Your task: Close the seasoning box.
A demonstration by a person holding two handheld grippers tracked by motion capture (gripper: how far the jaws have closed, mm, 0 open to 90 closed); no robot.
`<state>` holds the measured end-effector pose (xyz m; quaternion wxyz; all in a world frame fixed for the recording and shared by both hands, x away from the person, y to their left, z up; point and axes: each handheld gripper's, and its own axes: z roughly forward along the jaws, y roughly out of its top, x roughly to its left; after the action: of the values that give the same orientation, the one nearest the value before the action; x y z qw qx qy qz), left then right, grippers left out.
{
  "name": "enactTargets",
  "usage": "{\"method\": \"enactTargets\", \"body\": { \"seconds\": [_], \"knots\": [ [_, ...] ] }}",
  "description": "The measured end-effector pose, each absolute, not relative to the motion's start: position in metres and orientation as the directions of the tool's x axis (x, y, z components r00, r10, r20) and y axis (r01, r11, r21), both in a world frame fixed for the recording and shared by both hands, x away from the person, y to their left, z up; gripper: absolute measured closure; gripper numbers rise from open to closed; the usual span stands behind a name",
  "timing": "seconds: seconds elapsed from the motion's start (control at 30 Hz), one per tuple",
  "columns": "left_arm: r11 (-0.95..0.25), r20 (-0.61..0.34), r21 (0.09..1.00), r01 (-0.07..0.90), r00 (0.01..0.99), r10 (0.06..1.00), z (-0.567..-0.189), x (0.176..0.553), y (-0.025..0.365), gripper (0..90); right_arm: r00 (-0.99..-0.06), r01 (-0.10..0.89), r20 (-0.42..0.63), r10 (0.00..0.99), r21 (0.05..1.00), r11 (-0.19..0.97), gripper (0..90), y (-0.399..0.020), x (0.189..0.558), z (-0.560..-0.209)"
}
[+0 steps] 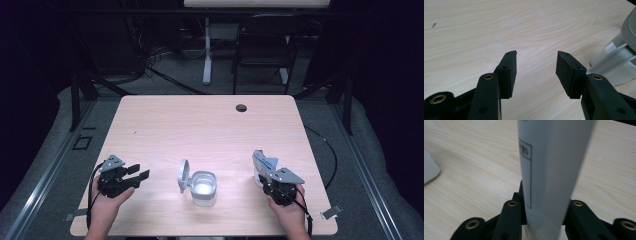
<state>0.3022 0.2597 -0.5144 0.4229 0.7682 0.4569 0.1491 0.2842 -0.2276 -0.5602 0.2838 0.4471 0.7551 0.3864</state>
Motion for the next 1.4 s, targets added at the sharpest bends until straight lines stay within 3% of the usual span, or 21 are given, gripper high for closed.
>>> {"method": "enactTargets", "body": {
  "seconds": [0.5, 1.4],
  "knots": [
    [-0.227, -0.154, 0.792, 0.566, 0.546, 0.824, -0.511, 0.3, 0.257, 51.6, -0.435, 0.45, -0.099, 0.895, 0.837, 0.311, 57.9, -0.225, 0.278, -0.559],
    [-0.251, -0.131, 0.821, 0.513, 0.596, 0.792, -0.493, 0.295, 0.241, 53.3, -0.431, 0.445, -0.096, 0.897, 0.842, 0.304, 48.7, -0.226, 0.266, -0.553]
  ]
}}
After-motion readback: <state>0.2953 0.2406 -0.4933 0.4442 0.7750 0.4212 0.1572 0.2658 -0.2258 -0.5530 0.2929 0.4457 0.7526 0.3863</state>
